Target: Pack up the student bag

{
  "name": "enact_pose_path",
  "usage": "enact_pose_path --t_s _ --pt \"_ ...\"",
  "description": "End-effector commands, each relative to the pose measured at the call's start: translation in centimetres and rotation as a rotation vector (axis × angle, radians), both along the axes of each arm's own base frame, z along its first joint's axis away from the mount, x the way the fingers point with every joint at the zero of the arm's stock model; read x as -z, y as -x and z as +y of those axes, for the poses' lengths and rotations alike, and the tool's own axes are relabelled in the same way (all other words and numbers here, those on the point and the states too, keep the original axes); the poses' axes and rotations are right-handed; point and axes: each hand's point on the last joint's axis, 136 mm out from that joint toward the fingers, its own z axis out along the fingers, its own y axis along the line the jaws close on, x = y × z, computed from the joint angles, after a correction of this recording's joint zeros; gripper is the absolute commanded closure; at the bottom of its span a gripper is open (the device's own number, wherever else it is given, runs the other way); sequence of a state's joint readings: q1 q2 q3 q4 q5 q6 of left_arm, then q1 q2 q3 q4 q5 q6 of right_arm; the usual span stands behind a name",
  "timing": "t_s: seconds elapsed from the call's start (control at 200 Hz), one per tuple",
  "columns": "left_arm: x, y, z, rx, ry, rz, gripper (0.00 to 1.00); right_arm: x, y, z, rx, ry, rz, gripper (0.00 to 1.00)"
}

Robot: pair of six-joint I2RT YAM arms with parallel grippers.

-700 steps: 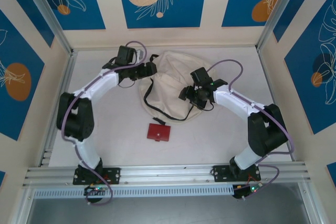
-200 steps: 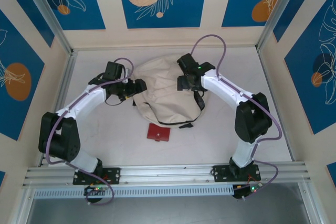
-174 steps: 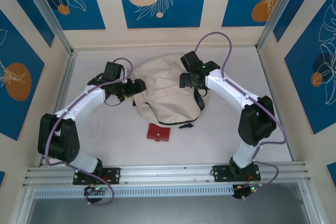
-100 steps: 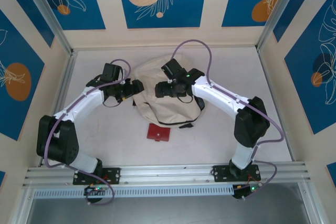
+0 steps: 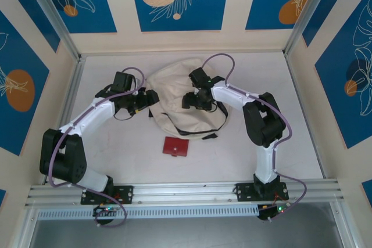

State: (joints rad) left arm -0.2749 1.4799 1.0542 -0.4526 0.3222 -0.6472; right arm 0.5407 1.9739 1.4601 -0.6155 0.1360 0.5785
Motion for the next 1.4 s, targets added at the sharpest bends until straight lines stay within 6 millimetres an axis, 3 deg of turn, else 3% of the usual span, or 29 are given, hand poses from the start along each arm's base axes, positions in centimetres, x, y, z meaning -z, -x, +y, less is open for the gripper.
enact_pose_path --t_s 0.0,0.12,0.22,0.38,0.5,0.645,0.75,1.1,1.395 --pt "-0.7 0.1 0.1 -0.004 0.032 -0.017 0.14 1.7 -2.8 -4.6 0.075 0.114 -0.033 0.25" --pt "-0.6 0.1 0.2 -0.012 0.029 -0.014 0.14 0.6 -4.8 -6.7 0.077 0.206 -0.081 0.27" --pt "-0.5 0.1 0.5 -0.024 0.017 -0.015 0.14 -2.1 -4.9 -6.3 0.035 0.223 -0.136 0.27" --pt "-0.1 0.1 1.5 -0.070 -0.023 -0.018 0.08 -6.7 -2.1 -2.3 -0.120 0.249 -0.255 0.27" --pt "0.1 0.1 2.5 -0.113 -0.055 -0.025 0.04 -7.8 1.0 1.6 -0.281 0.277 -0.308 0.28" --pt "0.4 0.2 4.2 -0.188 -0.084 -0.025 0.00 -7.1 3.7 5.4 -0.413 0.290 -0.313 0.32" --pt "0.6 0.4 5.5 -0.237 -0.086 -0.023 0.00 -5.7 4.2 6.9 -0.458 0.318 -0.298 0.39" --pt "1.0 1.0 7.0 -0.278 -0.068 -0.007 0.00 -1.7 2.4 7.1 -0.436 0.422 -0.227 0.56" --pt "1.0 0.9 7.0 -0.281 -0.051 -0.002 0.00 -0.9 0.6 6.5 -0.418 0.492 -0.250 0.64"
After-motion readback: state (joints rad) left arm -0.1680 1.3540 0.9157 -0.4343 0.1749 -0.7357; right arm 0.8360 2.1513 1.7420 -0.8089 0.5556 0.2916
